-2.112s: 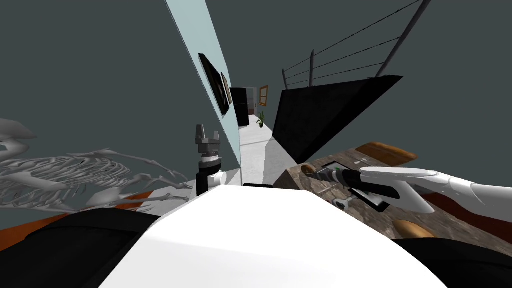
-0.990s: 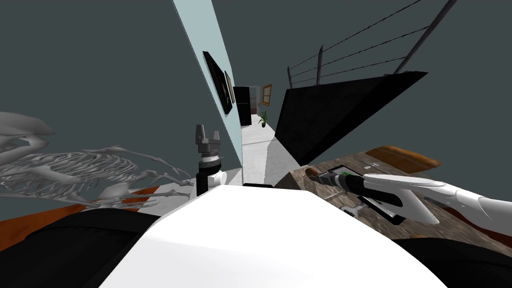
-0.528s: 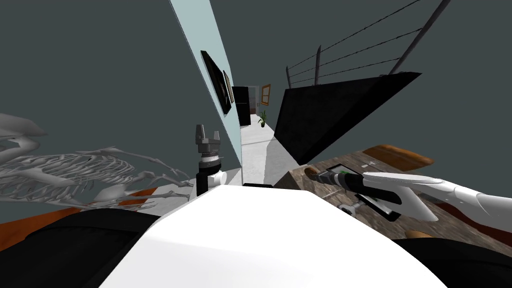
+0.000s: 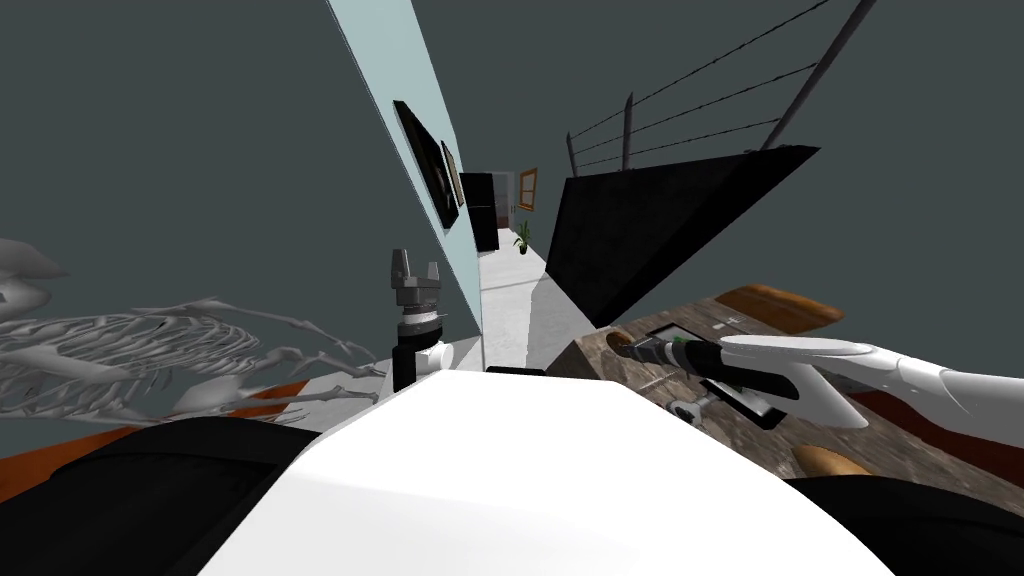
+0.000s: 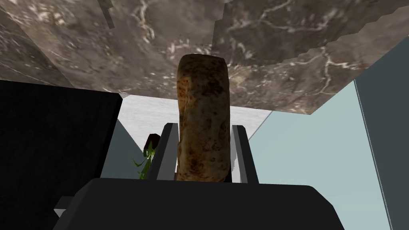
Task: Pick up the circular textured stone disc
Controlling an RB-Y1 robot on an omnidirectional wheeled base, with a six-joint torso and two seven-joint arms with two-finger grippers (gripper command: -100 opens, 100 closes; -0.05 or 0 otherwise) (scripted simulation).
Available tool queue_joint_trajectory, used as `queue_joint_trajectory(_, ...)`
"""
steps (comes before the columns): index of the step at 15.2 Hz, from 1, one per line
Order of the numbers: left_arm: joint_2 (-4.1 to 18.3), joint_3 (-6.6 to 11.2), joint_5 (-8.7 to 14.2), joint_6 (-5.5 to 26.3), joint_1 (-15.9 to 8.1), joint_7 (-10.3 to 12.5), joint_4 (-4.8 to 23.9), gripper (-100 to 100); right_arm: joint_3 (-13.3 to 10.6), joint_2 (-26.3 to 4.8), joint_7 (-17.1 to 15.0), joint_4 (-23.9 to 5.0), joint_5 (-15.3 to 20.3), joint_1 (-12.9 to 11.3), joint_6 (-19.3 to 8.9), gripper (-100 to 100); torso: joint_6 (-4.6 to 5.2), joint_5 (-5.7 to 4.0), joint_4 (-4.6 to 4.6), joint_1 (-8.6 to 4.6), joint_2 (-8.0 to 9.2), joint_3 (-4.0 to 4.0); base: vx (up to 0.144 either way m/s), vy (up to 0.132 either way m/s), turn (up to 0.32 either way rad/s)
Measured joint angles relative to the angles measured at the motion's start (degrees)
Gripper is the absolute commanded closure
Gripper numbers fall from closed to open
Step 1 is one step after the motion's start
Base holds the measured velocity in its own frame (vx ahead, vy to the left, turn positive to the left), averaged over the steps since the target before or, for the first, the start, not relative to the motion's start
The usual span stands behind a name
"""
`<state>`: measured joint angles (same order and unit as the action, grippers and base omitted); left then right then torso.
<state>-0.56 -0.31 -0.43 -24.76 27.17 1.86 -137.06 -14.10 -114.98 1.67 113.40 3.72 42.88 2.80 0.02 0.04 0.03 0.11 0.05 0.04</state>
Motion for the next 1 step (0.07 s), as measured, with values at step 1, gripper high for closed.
queue_joint_trajectory(1, 0.0, 0.0, 0.0, 0.0, 0.0, 0.0, 0.0, 0, -1.4, -0.1, 0.2, 0.2, -0.2, -1.4, 0.0, 100, 0.0, 0.0, 0.0, 0.01, 0.0, 0.0, 0.0, 0.0, 0.0)
